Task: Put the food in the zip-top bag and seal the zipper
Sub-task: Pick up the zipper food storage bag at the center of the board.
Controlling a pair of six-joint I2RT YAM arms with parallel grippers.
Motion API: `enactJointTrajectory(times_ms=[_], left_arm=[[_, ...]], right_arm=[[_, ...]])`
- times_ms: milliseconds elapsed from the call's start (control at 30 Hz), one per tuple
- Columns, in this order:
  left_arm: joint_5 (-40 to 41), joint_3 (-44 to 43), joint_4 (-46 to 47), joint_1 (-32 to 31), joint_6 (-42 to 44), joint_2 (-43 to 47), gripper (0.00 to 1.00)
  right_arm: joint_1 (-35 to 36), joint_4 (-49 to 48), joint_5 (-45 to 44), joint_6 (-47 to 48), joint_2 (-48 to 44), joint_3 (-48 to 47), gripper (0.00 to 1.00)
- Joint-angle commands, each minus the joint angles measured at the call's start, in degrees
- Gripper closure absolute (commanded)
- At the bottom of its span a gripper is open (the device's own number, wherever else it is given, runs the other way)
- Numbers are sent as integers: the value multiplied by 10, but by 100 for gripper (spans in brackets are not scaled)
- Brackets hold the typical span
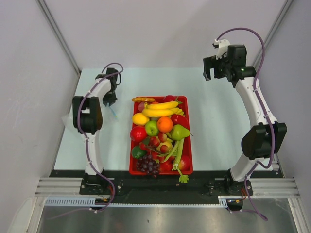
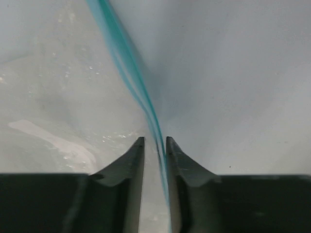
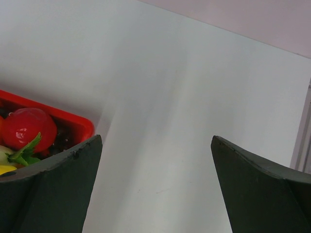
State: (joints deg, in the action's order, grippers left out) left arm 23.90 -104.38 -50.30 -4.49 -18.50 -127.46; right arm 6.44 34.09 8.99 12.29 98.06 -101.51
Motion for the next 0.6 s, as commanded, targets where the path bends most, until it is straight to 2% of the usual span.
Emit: enactJointTrajectory(times_ms=[0, 33, 67, 233, 433, 567], left_arm=[[15, -8, -2, 15, 2, 30, 80], [16, -11, -4, 16, 7, 37, 86], [14, -11, -2, 18, 11, 45, 99], [-6, -17, 20, 18, 44, 128, 100], [-82, -55, 96, 6, 106, 220, 100], [-157, -92, 156, -23, 154, 265, 100]], right_arm=[[3, -9, -8, 2, -1, -2, 0], [3, -10, -6, 0, -2, -3, 0], [2, -10, -5, -3, -2, -3, 0], [3, -11, 12, -19, -3, -15, 0], [-1, -5, 67, -73, -2, -67, 0], [-17, 1, 194, -114, 3, -100, 0]])
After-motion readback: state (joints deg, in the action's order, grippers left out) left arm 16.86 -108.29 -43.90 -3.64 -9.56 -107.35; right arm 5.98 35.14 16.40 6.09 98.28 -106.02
